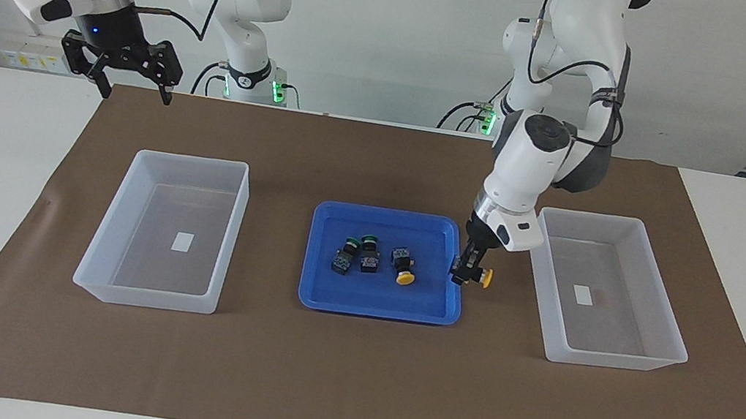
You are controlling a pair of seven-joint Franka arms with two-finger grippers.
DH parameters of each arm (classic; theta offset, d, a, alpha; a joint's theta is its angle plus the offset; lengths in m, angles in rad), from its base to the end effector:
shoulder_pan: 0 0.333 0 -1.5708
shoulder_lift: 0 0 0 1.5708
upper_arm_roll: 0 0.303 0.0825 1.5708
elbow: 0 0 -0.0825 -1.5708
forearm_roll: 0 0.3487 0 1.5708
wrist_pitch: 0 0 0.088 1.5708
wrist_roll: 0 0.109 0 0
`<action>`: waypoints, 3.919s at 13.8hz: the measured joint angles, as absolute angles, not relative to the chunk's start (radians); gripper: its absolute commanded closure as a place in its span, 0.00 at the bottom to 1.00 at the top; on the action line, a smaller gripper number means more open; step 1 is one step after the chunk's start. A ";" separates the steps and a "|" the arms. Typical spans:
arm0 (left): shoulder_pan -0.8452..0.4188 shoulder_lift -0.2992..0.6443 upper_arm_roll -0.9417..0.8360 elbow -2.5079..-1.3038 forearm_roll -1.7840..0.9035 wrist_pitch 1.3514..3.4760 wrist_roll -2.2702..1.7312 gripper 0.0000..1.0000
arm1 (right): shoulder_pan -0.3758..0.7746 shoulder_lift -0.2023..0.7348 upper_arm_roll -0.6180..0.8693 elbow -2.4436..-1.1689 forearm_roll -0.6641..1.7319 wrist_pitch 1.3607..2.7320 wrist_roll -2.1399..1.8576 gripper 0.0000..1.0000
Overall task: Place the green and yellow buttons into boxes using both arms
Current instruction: 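Carry the yellow button into the nearby clear box with the left gripper, then release the yellow button while the right gripper reaches a green button, then grasp the green button with the right gripper while the left gripper returns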
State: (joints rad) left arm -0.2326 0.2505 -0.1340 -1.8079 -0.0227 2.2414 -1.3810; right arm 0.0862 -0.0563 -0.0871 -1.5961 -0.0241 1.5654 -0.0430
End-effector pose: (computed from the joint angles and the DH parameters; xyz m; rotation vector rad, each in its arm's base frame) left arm 0.5693 -0.2133 0.4257 2.5768 1.4652 0.1177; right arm 0.5021 -0.0045 0.6266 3.1209 0.0651 0.0390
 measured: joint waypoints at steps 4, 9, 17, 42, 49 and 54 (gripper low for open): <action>-0.097 0.234 -0.134 -1.724 -0.024 2.047 -0.978 1.00 | 0.086 -0.056 -0.087 -1.596 -0.024 1.565 -0.043 0.00; 0.059 0.233 -0.130 -1.722 -0.025 2.000 -0.447 1.00 | 0.086 -0.056 -0.087 -1.596 -0.024 1.565 -0.043 0.00; 0.144 0.190 -0.136 -1.990 -0.025 2.229 0.006 1.00 | 0.086 -0.056 -0.087 -1.596 -0.024 1.565 -0.043 0.00; 0.153 0.265 -0.130 -2.072 -0.025 2.387 0.165 0.22 | 0.287 0.051 -0.078 -1.722 -0.012 1.864 0.440 0.00; 0.143 0.238 -0.152 -1.783 -0.025 1.975 0.089 0.18 | 0.463 0.340 -0.074 -1.713 -0.006 2.226 0.809 0.00; -0.028 0.225 -0.169 -1.747 -0.026 1.926 -0.223 0.18 | 0.565 0.443 -0.074 -1.705 -0.006 2.305 1.016 0.00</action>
